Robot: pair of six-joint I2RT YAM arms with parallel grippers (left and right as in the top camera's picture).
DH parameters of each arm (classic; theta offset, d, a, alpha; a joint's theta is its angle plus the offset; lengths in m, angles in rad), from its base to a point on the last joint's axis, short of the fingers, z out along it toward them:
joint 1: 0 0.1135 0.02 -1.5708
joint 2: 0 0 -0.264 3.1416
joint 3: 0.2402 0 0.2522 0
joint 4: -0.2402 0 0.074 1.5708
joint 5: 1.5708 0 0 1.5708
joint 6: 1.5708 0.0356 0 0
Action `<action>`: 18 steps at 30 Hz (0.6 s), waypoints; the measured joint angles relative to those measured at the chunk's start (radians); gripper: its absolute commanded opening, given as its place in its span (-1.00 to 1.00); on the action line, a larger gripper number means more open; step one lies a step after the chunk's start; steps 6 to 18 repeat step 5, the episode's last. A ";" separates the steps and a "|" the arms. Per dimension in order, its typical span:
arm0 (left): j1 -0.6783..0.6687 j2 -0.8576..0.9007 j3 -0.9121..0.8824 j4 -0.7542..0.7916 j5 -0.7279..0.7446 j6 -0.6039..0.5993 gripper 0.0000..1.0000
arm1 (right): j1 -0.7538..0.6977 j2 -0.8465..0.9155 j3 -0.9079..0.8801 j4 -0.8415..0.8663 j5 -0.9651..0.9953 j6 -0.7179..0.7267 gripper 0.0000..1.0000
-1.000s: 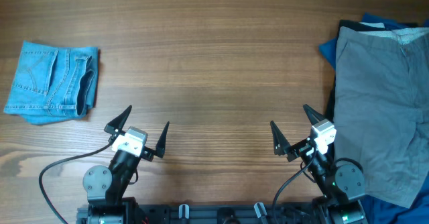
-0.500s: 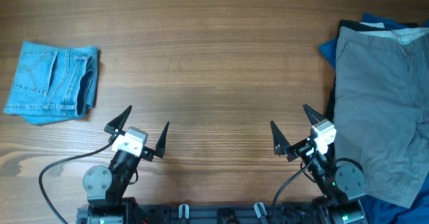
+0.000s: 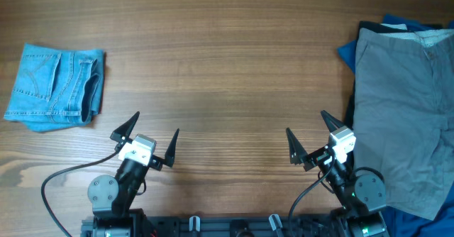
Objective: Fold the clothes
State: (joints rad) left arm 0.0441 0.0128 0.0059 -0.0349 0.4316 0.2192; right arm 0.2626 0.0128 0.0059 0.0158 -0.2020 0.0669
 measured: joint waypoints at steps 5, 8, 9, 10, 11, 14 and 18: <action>0.000 0.000 0.000 0.000 0.000 0.000 1.00 | 0.000 0.000 0.000 0.000 0.000 0.000 0.99; 0.000 0.000 0.000 0.000 0.000 0.000 1.00 | 0.000 0.000 0.000 0.000 0.000 0.000 0.99; 0.000 0.000 0.000 0.000 0.000 0.000 1.00 | 0.000 0.000 0.000 0.000 0.000 0.000 0.99; 0.000 0.000 0.000 0.000 0.000 0.000 1.00 | 0.000 0.000 0.000 0.000 0.000 0.000 0.99; 0.000 0.000 0.000 0.000 0.000 0.000 1.00 | 0.000 0.000 0.000 0.000 0.000 0.000 0.99; 0.000 0.000 0.000 0.000 0.000 0.000 1.00 | 0.000 0.000 0.000 0.000 0.000 0.000 0.99; 0.000 0.000 0.000 0.000 0.000 0.000 1.00 | 0.000 0.000 0.000 0.000 0.000 0.000 0.99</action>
